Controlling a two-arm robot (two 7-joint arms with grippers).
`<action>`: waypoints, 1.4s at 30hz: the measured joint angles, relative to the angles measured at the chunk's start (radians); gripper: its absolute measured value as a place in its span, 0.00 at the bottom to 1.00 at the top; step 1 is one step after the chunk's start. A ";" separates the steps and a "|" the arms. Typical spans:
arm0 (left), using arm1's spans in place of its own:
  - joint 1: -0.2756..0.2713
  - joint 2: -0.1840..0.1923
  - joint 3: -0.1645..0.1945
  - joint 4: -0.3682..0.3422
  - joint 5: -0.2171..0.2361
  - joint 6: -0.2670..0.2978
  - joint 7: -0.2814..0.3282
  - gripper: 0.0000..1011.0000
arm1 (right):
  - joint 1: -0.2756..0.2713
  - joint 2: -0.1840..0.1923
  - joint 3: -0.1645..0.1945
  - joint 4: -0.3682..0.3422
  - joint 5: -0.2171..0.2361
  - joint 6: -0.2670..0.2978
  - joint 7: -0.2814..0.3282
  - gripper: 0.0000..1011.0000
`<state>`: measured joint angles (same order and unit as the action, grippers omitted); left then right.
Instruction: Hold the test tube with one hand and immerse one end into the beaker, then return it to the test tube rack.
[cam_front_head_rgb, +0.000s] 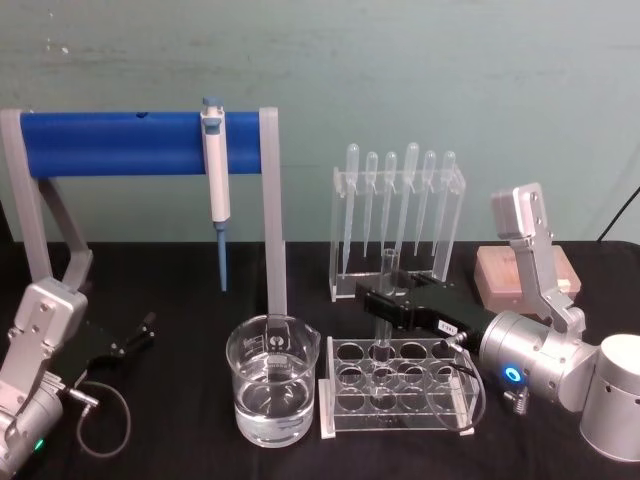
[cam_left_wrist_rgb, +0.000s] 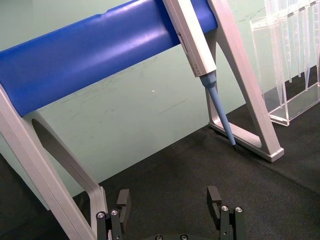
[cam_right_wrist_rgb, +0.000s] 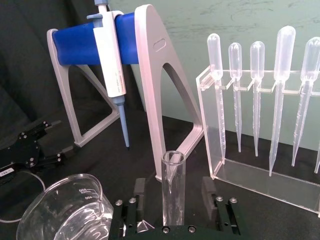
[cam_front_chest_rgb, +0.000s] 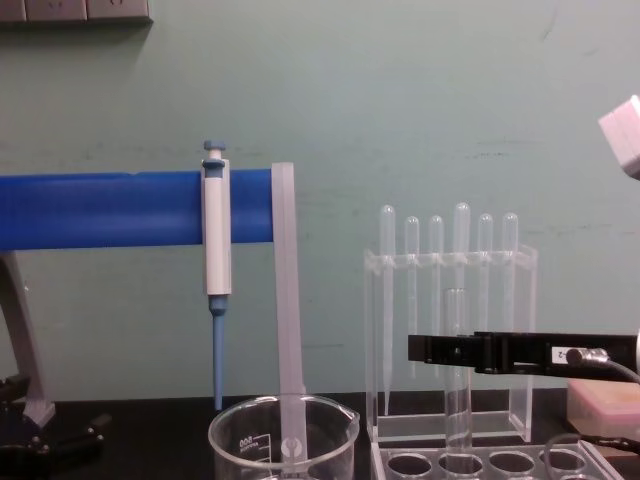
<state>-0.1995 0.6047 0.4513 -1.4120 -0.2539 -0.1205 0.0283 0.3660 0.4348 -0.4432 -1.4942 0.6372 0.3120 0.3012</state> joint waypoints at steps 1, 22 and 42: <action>0.000 0.000 0.000 0.000 0.000 0.000 0.000 0.99 | 0.000 -0.002 0.000 0.000 -0.001 -0.001 -0.001 0.70; 0.000 0.000 0.000 0.000 0.000 0.000 0.000 0.99 | -0.024 -0.002 0.024 -0.037 -0.004 -0.015 -0.005 0.22; 0.000 0.000 0.000 0.000 0.000 0.000 0.000 0.99 | -0.096 0.077 0.083 -0.282 -0.083 -0.088 0.005 0.22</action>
<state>-0.1995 0.6047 0.4514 -1.4120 -0.2539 -0.1205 0.0283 0.2695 0.5121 -0.3604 -1.7758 0.5546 0.2245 0.3063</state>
